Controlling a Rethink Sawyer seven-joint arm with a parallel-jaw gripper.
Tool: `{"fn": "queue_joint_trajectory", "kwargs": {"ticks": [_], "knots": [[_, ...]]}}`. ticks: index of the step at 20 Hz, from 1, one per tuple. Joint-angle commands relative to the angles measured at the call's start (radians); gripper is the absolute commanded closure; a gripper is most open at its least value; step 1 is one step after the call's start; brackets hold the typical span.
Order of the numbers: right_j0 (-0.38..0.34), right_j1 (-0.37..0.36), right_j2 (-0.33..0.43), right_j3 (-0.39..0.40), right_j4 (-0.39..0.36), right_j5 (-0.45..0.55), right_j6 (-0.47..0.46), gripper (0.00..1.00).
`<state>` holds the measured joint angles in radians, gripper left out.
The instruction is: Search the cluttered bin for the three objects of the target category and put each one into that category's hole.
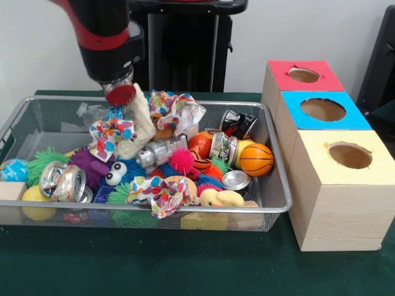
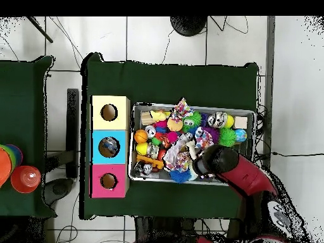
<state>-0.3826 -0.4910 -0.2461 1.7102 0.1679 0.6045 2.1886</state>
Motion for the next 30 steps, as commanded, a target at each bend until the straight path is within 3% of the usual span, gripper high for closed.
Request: {"fn": "queue_joint_trajectory", "kwargs": {"ticks": [1,15,19,26,30], "knots": [[0.021,-0.115,-0.068,0.094,-0.035,0.12,0.12,1.0],[0.04,-0.124,-0.072,0.132,-0.023,0.02,0.119,1.0],[0.017,-0.106,-0.037,0.163,-0.005,-0.066,0.116,1.0],[-0.079,0.048,0.079,0.155,-0.013,-0.318,0.094,1.0],[-0.066,0.1,0.072,0.123,-0.035,-0.374,0.104,1.0]]}}
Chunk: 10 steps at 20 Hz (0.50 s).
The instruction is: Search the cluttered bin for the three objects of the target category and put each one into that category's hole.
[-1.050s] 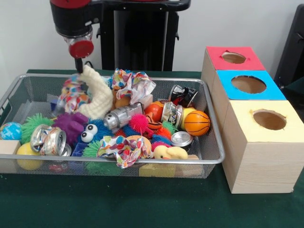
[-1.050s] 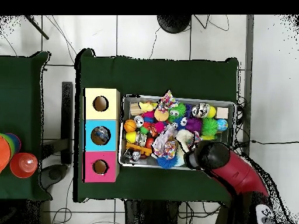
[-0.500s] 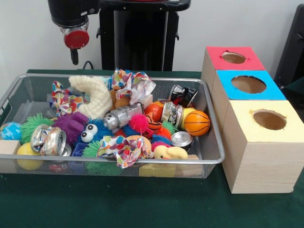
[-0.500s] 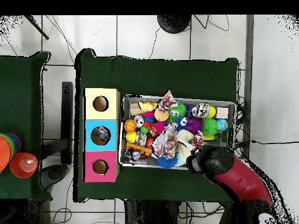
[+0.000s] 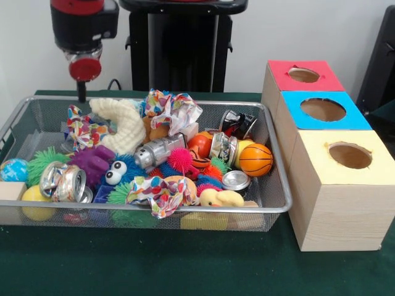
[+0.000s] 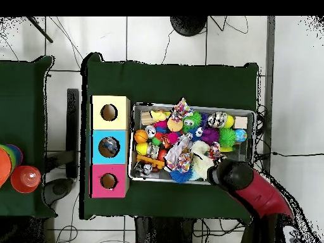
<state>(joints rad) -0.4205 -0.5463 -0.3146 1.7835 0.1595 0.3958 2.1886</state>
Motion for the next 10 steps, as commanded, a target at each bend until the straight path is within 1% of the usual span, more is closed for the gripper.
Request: {"fn": "queue_joint_trajectory", "kwargs": {"ticks": [1,3,5,7,8,9,10], "knots": [[-0.027,0.169,0.14,0.044,-0.029,-0.183,0.106,1.0],[-0.044,0.192,0.155,0.042,-0.037,-0.222,0.095,1.0],[-0.056,0.205,0.165,0.04,-0.038,-0.234,0.087,1.0],[-0.066,0.205,0.174,0.042,-0.035,-0.226,0.078,1.0],[-0.07,0.203,0.178,0.042,-0.03,-0.203,0.072,1.0],[-0.076,0.202,0.182,0.036,-0.033,-0.141,0.046,0.0],[-0.089,0.202,0.194,0.035,-0.021,-0.077,0.038,0.0]]}}
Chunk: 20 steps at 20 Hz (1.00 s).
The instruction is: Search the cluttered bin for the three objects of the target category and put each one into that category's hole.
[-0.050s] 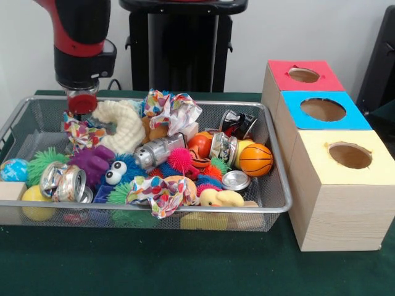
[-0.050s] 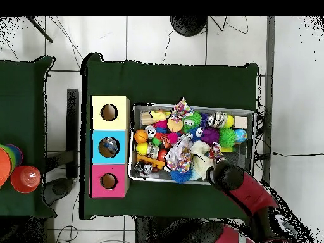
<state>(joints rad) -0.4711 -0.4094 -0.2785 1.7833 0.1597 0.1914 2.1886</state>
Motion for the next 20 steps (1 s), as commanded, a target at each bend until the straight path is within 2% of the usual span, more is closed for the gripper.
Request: {"fn": "queue_joint_trajectory", "kwargs": {"ticks": [1,2,4,9,13,16,20], "knots": [[-0.051,0.065,0.17,0.035,-0.009,0.192,0.03,0.0],[-0.064,0.065,0.181,0.033,0.003,0.256,0.022,0.0],[-0.095,0.062,0.213,0.049,0.018,0.291,0.02,0.0],[-0.133,0.042,0.252,0.075,0.047,0.3,0.054,0.0],[-0.217,0.003,0.337,0.134,0.063,0.245,0.036,0.0],[-0.228,-0.038,0.344,0.168,0.048,0.189,0.06,0.0],[-0.208,-0.069,0.31,0.171,0.012,0.224,0.057,0.0]]}}
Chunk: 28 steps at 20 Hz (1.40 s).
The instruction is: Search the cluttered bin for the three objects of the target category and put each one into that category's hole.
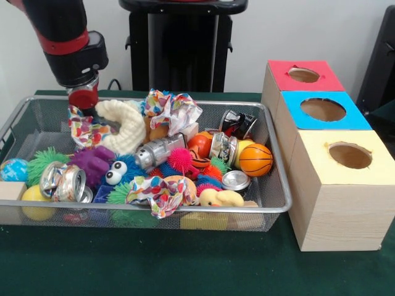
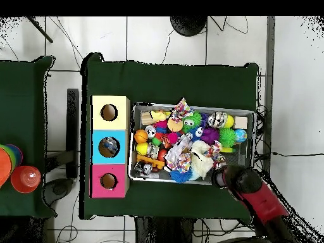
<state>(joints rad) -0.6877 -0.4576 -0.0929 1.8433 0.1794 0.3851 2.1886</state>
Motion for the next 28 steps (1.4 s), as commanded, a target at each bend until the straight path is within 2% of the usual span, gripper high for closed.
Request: {"fn": "queue_joint_trajectory", "kwargs": {"ticks": [1,5,8,11,17,20,24,28], "knots": [[0.004,-0.031,0.128,0.119,-0.008,0.031,0.058,0.0],[-0.009,-0.089,0.12,0.159,-0.029,0.004,0.047,0.0],[0.009,-0.167,0.087,0.201,-0.034,0.029,0.055,0.0],[-0.037,-0.196,0.152,0.246,-0.016,-0.04,0.052,0.0],[-0.149,-0.098,0.297,0.256,-0.04,-0.235,0.044,0.0],[-0.215,-0.037,0.372,0.244,-0.059,-0.287,0.035,0.0],[-0.225,-0.024,0.385,0.216,-0.079,-0.269,0.044,0.0],[-0.227,0.026,0.401,0.186,-0.108,-0.321,0.052,0.0]]}}
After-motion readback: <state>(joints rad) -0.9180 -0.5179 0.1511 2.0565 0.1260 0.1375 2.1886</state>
